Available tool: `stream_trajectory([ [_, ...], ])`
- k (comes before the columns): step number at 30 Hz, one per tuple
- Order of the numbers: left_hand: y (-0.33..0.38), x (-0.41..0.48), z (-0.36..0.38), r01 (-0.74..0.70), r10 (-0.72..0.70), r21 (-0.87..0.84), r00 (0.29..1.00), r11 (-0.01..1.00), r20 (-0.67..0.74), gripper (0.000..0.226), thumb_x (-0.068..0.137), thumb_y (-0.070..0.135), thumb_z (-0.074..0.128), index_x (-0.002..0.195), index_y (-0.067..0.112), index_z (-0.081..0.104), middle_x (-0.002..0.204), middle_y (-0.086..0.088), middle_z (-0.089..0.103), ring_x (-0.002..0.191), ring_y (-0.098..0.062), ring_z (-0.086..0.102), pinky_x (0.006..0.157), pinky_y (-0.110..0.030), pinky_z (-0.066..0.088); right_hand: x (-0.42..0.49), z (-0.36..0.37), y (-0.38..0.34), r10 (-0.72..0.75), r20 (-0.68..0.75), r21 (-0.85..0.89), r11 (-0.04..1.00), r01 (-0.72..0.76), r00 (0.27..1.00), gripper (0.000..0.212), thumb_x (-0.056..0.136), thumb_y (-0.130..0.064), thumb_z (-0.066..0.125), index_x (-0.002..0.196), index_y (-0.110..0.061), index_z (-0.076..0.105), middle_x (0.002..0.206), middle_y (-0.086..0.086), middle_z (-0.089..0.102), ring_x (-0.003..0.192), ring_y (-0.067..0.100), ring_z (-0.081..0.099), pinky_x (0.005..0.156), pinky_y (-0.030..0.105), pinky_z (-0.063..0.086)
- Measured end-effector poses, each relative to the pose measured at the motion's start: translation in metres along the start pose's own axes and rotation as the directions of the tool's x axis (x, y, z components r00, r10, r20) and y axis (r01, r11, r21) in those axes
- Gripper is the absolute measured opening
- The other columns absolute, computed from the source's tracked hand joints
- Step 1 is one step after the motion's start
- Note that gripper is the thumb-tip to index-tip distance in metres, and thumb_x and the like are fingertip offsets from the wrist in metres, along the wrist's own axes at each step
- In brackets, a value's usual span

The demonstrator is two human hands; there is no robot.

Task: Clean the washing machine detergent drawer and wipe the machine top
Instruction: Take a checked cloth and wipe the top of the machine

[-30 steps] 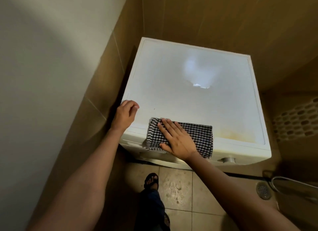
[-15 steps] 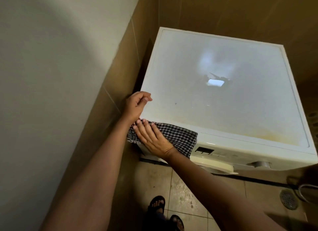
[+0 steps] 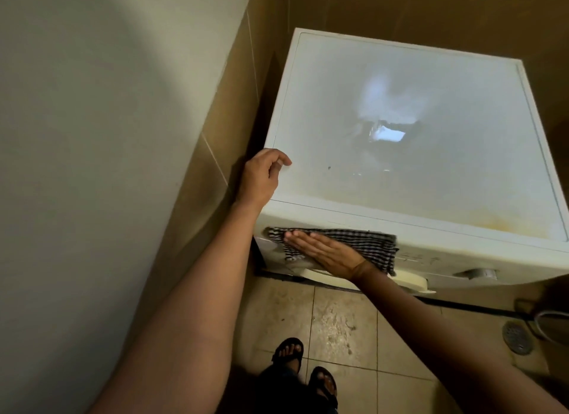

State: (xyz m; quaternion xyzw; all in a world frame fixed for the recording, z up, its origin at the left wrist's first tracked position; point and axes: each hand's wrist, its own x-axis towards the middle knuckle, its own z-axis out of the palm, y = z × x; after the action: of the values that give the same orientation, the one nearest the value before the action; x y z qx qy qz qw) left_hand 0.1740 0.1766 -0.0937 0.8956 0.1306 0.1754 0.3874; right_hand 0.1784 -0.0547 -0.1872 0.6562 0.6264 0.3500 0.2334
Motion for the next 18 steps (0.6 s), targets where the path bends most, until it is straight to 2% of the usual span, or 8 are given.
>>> stream_trajectory([
  [2, 0.000, -0.001, 0.001, -0.017, 0.017, 0.007, 1.000, 1.000, -0.025, 0.021, 0.092, -0.005, 0.050, 0.091, 0.002, 0.070, 0.099, -0.007, 0.069, 0.085, -0.008, 0.059, 0.072, 0.002, 0.034, -0.018, -0.010, 0.011, 0.148, -0.014, 0.055, 0.988, -0.147, 0.989, 0.057, 0.097, -0.016, 0.017, 0.153, -0.010, 0.007, 0.159, 0.016, -0.003, 0.147, 0.030, -0.003, 0.120, 0.044, -0.005],
  [3, 0.001, -0.002, 0.001, -0.017, 0.017, 0.005, 0.999, 1.000, -0.036, 0.021, 0.092, -0.005, 0.050, 0.091, 0.002, 0.070, 0.099, -0.007, 0.069, 0.086, -0.007, 0.059, 0.072, 0.002, 0.034, -0.020, -0.015, 0.013, 0.228, -0.012, 0.100, 0.969, -0.225, 0.974, 0.058, 0.097, -0.017, 0.019, 0.153, -0.012, 0.008, 0.160, 0.014, -0.002, 0.148, 0.028, -0.001, 0.120, 0.042, -0.002],
  [6, 0.002, -0.004, -0.001, -0.009, 0.008, -0.011, 0.998, 1.000, -0.065, 0.022, 0.094, -0.004, 0.048, 0.091, 0.000, 0.069, 0.099, -0.008, 0.069, 0.087, -0.006, 0.059, 0.073, 0.002, 0.035, 0.006, -0.021, 0.006, 0.450, -0.036, 0.237, 0.871, -0.430, 0.892, 0.068, 0.091, -0.030, 0.046, 0.152, -0.013, 0.021, 0.160, 0.011, 0.009, 0.147, 0.025, 0.009, 0.119, 0.042, 0.007],
  [8, 0.002, -0.004, -0.002, -0.002, 0.000, -0.018, 0.998, 1.000, -0.069, 0.023, 0.094, -0.005, 0.048, 0.092, -0.001, 0.070, 0.099, -0.008, 0.070, 0.087, 0.000, 0.057, 0.074, 0.003, 0.034, 0.039, -0.021, -0.003, 0.499, -0.082, 0.270, 0.844, -0.463, 0.863, 0.071, 0.089, -0.033, 0.050, 0.150, -0.010, 0.025, 0.159, 0.015, 0.011, 0.147, 0.027, 0.012, 0.118, 0.046, 0.010],
  [11, -0.002, -0.003, -0.002, -0.035, 0.034, -0.007, 0.998, 0.999, -0.055, 0.022, 0.093, -0.007, 0.050, 0.091, -0.002, 0.072, 0.099, -0.010, 0.071, 0.088, 0.004, 0.056, 0.075, 0.004, 0.035, 0.080, -0.013, -0.021, 0.412, -0.171, 0.254, 0.896, -0.364, 0.895, 0.061, 0.097, -0.029, 0.031, 0.150, -0.002, 0.018, 0.157, 0.022, 0.005, 0.146, 0.034, 0.007, 0.118, 0.046, 0.011],
  [14, -0.007, -0.003, 0.003, -0.056, 0.058, 0.026, 0.997, 0.998, -0.053, 0.022, 0.091, -0.009, 0.052, 0.091, 0.000, 0.072, 0.099, -0.011, 0.071, 0.088, -0.007, 0.060, 0.074, 0.003, 0.037, 0.090, -0.004, -0.034, 0.387, -0.179, 0.212, 0.913, -0.348, 0.905, 0.059, 0.097, -0.017, 0.021, 0.149, 0.006, 0.006, 0.156, 0.027, -0.006, 0.146, 0.038, -0.003, 0.119, 0.045, 0.004],
  [16, -0.008, -0.004, 0.006, -0.072, 0.076, 0.058, 0.994, 0.996, -0.078, 0.022, 0.090, -0.010, 0.053, 0.090, 0.000, 0.072, 0.098, -0.011, 0.071, 0.087, -0.008, 0.060, 0.073, 0.004, 0.036, 0.082, 0.001, -0.037, 0.245, -0.159, 0.082, 0.969, -0.235, 0.956, 0.056, 0.097, -0.008, 0.012, 0.148, 0.008, -0.003, 0.153, 0.029, -0.014, 0.144, 0.040, -0.012, 0.118, 0.045, -0.001],
  [18, -0.009, -0.004, 0.009, -0.089, 0.097, 0.084, 0.991, 0.992, -0.094, 0.021, 0.090, -0.010, 0.054, 0.090, 0.001, 0.072, 0.098, -0.011, 0.071, 0.088, -0.008, 0.059, 0.074, 0.005, 0.037, 0.065, 0.008, -0.039, 0.075, -0.110, -0.043, 0.996, -0.081, 0.991, 0.057, 0.099, -0.018, 0.013, 0.149, 0.005, -0.004, 0.154, 0.029, -0.014, 0.144, 0.037, -0.011, 0.118, 0.046, -0.003],
])
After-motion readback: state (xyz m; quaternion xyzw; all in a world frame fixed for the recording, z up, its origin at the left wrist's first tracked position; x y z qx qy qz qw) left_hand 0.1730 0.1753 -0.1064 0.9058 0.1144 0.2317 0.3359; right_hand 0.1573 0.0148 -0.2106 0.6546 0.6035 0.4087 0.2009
